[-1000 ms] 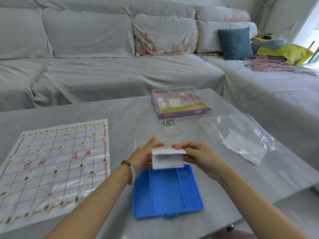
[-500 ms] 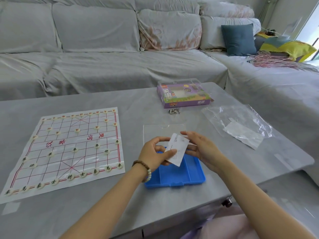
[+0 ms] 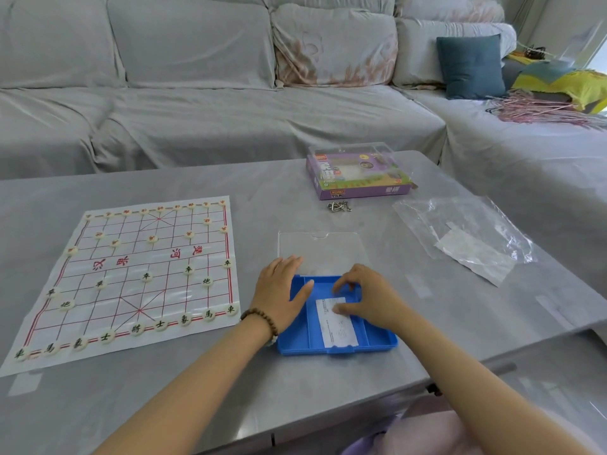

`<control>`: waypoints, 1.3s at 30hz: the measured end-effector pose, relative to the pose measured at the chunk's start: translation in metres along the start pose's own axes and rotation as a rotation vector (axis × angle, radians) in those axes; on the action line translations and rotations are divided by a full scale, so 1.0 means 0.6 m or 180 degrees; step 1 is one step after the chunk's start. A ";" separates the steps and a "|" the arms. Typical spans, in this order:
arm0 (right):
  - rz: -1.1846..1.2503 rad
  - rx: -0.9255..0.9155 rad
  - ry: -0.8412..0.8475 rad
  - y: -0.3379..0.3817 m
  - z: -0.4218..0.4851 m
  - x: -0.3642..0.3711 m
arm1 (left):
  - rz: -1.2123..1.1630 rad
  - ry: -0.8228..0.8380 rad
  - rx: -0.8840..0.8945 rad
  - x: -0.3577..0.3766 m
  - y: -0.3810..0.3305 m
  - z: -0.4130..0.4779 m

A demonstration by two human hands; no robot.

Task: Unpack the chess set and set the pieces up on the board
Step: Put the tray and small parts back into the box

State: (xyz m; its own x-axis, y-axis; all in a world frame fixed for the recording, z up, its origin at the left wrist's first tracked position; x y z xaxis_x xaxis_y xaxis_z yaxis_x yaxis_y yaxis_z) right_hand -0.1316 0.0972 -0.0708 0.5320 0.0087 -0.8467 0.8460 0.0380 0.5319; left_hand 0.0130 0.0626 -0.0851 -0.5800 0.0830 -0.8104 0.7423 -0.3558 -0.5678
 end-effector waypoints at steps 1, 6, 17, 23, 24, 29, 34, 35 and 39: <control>-0.0013 -0.0023 -0.0056 0.000 0.005 -0.006 | -0.0034 -0.0021 -0.0011 -0.003 0.002 0.009; 0.0723 0.0055 -0.0605 -0.029 0.067 -0.082 | -0.0089 -0.0072 0.0031 -0.018 0.004 0.087; 0.1466 0.0940 -0.0821 -0.149 0.317 -0.061 | 0.0047 0.0178 -0.0005 0.044 0.014 0.279; 0.0704 0.0597 -0.0941 -0.145 0.379 -0.037 | 0.0662 0.0176 0.0059 0.083 0.035 0.285; 0.0604 0.0521 -0.1003 -0.140 0.375 -0.041 | 0.0658 0.0192 0.0076 0.084 0.035 0.284; 0.0845 0.0368 -0.1211 -0.141 0.336 -0.074 | 0.0000 -0.0006 0.0064 0.048 0.022 0.273; 0.1709 0.0634 -0.1392 -0.124 0.260 -0.124 | -0.0546 -0.0241 0.0239 -0.012 -0.024 0.204; 0.1943 0.0647 -0.1388 -0.110 0.238 -0.134 | -0.0671 -0.0293 0.0293 -0.025 -0.035 0.183; 0.2440 0.0756 -0.1219 -0.054 0.127 -0.143 | -0.0921 -0.0195 0.0464 -0.044 -0.063 0.077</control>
State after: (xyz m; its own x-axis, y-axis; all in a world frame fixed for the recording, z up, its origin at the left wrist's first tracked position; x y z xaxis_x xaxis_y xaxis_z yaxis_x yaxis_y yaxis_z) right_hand -0.2020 0.0191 -0.0146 0.8949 -0.3900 -0.2169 0.2148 -0.0497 0.9754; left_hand -0.0154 0.0309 -0.0355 -0.7822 0.1456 -0.6058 0.4905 -0.4555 -0.7429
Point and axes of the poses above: each hand's wrist, its own z-axis towards the middle knuckle, its own x-axis out of the palm, y = z × x, the point moved 10 cm from there along z, towards the middle knuckle, and after that the axes turned 5 degrees about -y, right-handed, at the moved point
